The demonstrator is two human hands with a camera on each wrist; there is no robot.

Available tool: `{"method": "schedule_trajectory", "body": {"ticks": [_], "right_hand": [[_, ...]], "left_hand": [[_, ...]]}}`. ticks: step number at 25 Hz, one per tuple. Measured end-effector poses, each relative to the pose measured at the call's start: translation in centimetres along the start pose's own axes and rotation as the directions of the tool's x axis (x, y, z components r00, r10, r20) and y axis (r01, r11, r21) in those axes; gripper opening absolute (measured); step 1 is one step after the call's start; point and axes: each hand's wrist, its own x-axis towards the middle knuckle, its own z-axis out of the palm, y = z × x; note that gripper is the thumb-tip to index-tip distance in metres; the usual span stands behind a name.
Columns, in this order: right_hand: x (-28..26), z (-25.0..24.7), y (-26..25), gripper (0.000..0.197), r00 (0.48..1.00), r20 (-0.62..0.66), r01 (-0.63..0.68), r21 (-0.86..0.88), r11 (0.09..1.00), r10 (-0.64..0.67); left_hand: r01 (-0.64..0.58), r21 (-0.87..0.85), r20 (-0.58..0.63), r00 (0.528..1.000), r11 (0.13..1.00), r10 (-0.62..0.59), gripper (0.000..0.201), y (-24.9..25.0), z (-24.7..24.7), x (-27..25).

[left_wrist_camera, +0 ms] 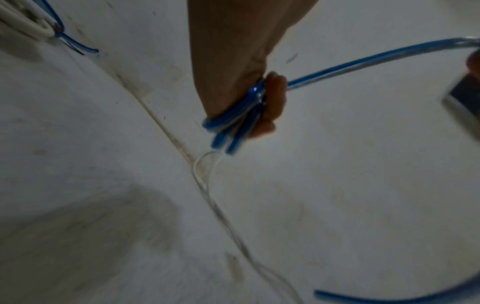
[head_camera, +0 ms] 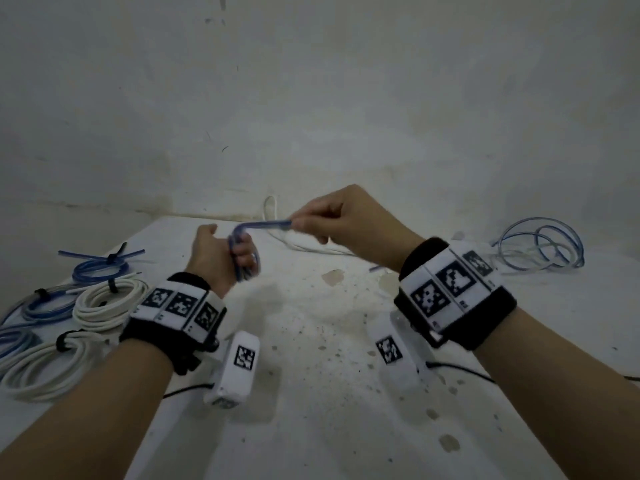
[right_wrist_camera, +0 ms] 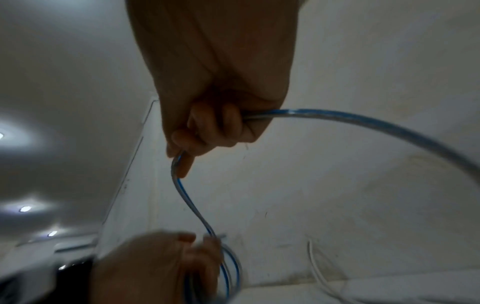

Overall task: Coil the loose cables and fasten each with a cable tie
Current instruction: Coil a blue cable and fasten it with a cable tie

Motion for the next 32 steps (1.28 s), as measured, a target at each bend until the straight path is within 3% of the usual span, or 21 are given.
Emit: {"method": "schedule_trajectory", "body": {"ticks": [3, 7, 9, 11, 14, 15, 17, 18, 20, 22, 23, 25, 28, 29, 30, 32], "right_hand": [[-1.6, 2.7, 0.8, 0.03, 0.973, 0.229, 0.033, -0.25, 0.968, 0.026], [-2.2, 3.1, 0.9, 0.034, 0.987, 0.138, 0.135, -0.423, 0.896, -0.084], [-2.4, 3.5, 0.4, 0.036, 0.97, 0.192, 0.23, -0.525, 0.819, -0.149], [-2.7, 4.8, 0.8, 0.038, 0.946, 0.252, 0.321, -0.627, 0.709, -0.206], [-2.8, 6.1, 2.7, 0.053, 0.942, 0.299, 0.331, -0.75, 0.572, -0.152], [-2.9, 6.2, 3.7, 0.056, 0.944, 0.321, 0.306, -0.753, 0.582, -0.081], [-3.4, 5.6, 5.0, 0.046, 0.915, 0.377, 0.173, -0.688, 0.704, 0.143], [-3.6, 5.0, 5.6, 0.038, 0.896, 0.381, 0.065, -0.619, 0.783, 0.227], [-3.5, 3.3, 7.0, 0.032, 0.894, 0.317, -0.143, -0.465, 0.874, 0.315], [-2.7, 1.0, 8.7, 0.032, 0.882, 0.28, -0.223, -0.459, 0.86, 0.378], [-2.6, -0.1, 9.6, 0.033, 0.869, 0.259, -0.265, -0.474, 0.84, 0.421], [-2.6, -2.0, 11.4, 0.038, 0.851, 0.183, -0.378, -0.438, 0.816, 0.493], [-3.2, -4.2, 12.9, 0.045, 0.798, 0.071, -0.565, -0.257, 0.784, 0.599], [-3.2, -4.7, 12.9, 0.045, 0.781, 0.052, -0.607, -0.177, 0.775, 0.623], [-3.1, -5.0, 12.6, 0.043, 0.768, 0.022, -0.636, -0.089, 0.767, 0.64], [-2.3, -5.1, 11.7, 0.038, 0.753, -0.1, -0.639, 0.128, 0.759, 0.65]], "left_hand": [[-0.192, -0.017, -0.024, 0.981, 0.981, 0.191, 0.03, 3.1, 0.6, 0.3], [-0.177, 0.163, -0.096, 0.976, 0.971, 0.194, 0.037, 3.4, 0.6, 1.1], [-0.151, 0.194, -0.13, 0.975, 0.969, 0.178, 0.036, 2.6, 0.3, 1.3], [-0.15, 0.16, -0.141, 0.975, 0.976, 0.173, 0.036, 2.1, 0.3, 1.3], [-0.218, 0.024, -0.174, 0.96, 0.976, 0.219, 0.037, 2.3, 0.2, 1.1], [-0.253, -0.069, -0.17, 0.956, 0.965, 0.239, 0.036, 2.6, 0.2, 0.9], [-0.281, -0.306, -0.114, 0.96, 0.91, 0.258, 0.033, 3.9, 0.2, 0.5], [-0.245, -0.401, -0.048, 0.968, 0.883, 0.247, 0.03, 4.6, 0.3, 0.0], [-0.061, -0.44, 0.156, 0.977, 0.896, 0.143, 0.026, 5.6, 0.7, -0.7], [0.161, -0.317, 0.47, 0.883, 0.935, 0.007, 0.031, 5.9, 0.9, -1.4], [0.196, -0.224, 0.559, 0.828, 0.955, -0.039, 0.036, 5.8, 0.9, -1.7], [0.189, -0.076, 0.649, 0.755, 0.979, -0.096, 0.044, 5.6, 0.3, -1.6], [0.33, 0.103, 0.753, 0.59, 0.938, -0.291, 0.053, 4.8, 0.1, -2.2], [0.344, 0.171, 0.756, 0.555, 0.923, -0.347, 0.052, 4.5, 0.3, -2.4], [0.281, 0.284, 0.699, 0.594, 0.917, -0.398, 0.048, 4.0, 0.7, -2.7], [0.117, 0.576, 0.461, 0.771, 0.809, -0.44, 0.044, 2.0, 2.0, -3.2]]}}
